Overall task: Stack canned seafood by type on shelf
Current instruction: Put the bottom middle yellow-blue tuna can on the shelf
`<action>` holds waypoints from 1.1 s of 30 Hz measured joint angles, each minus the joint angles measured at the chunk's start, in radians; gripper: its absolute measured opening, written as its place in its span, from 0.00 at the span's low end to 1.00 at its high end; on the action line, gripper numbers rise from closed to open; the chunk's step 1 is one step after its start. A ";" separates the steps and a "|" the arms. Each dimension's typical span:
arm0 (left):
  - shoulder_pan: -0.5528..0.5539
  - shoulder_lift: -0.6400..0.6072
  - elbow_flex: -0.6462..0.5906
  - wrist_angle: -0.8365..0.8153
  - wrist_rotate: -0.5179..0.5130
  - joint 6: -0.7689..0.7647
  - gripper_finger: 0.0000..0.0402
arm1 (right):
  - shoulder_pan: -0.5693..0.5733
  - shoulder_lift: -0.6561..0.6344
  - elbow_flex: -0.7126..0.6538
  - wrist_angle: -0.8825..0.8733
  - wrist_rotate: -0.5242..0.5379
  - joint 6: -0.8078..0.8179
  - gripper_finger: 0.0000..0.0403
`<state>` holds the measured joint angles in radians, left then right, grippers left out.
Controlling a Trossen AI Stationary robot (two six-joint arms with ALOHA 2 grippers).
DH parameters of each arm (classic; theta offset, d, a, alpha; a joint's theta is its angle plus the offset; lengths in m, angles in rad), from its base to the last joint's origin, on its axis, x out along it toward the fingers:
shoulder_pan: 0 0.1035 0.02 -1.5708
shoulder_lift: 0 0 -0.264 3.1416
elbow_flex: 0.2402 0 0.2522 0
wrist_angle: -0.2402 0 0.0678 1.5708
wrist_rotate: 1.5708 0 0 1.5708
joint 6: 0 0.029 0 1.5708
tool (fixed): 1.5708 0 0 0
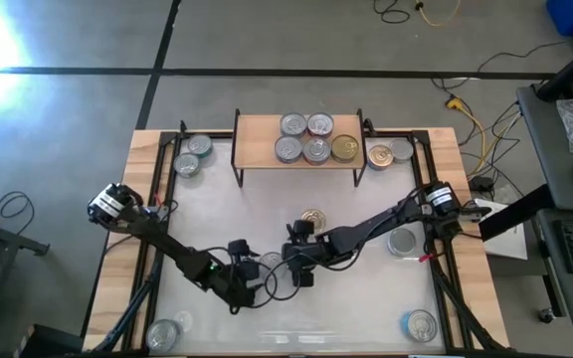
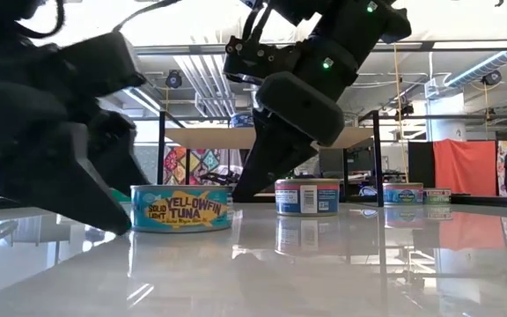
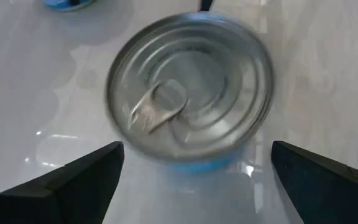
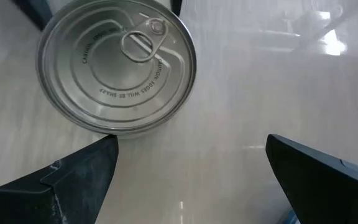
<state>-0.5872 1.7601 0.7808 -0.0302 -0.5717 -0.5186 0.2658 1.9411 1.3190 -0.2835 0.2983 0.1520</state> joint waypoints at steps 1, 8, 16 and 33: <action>0.010 0.004 0.000 0.020 0.005 0.020 0.98 | -0.002 0.000 -0.002 0.005 0.000 -0.001 0.99; 0.071 0.016 -0.003 0.108 0.019 0.122 0.98 | -0.005 0.000 -0.005 0.009 -0.008 -0.006 0.99; 0.082 0.017 -0.009 0.161 0.057 0.170 0.98 | -0.006 0.000 -0.007 0.027 -0.006 -0.016 0.99; 0.080 0.101 -0.018 0.379 0.055 0.222 0.95 | -0.006 0.000 -0.013 0.018 -0.019 -0.045 0.99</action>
<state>-0.5072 1.8610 0.7628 0.3488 -0.5171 -0.2970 0.2596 1.9408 1.3064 -0.2651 0.2792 0.1070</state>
